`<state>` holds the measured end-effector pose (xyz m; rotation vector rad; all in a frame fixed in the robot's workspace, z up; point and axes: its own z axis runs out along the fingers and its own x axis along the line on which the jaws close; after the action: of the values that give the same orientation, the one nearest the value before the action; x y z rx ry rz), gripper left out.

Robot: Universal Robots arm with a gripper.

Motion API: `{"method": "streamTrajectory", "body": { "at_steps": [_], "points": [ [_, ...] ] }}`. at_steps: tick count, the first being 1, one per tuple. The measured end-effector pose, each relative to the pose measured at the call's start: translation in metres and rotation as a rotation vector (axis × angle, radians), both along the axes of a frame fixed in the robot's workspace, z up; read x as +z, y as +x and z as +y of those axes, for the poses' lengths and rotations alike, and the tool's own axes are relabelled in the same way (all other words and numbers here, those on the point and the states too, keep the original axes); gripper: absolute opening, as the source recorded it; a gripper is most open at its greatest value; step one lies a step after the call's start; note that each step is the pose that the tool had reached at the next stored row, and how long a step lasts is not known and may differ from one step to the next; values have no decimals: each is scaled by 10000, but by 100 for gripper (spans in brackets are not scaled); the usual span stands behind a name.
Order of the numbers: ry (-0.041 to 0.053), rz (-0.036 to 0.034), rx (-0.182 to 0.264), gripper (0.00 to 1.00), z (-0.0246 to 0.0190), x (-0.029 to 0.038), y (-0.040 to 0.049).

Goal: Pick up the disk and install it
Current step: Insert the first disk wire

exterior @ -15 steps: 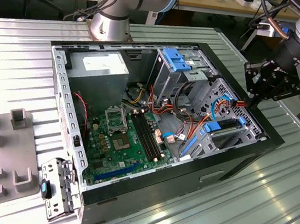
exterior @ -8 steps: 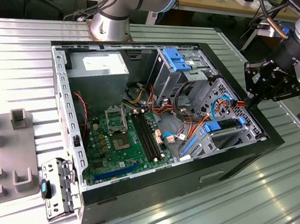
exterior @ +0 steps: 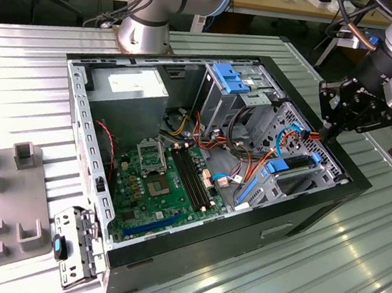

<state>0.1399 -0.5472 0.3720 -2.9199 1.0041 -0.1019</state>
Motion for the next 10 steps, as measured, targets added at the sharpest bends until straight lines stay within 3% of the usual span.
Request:
{"method": "streamTrajectory", "body": {
  "at_steps": [10],
  "points": [
    [-1,0,-425,17,0,-2,-3]
  ]
}}
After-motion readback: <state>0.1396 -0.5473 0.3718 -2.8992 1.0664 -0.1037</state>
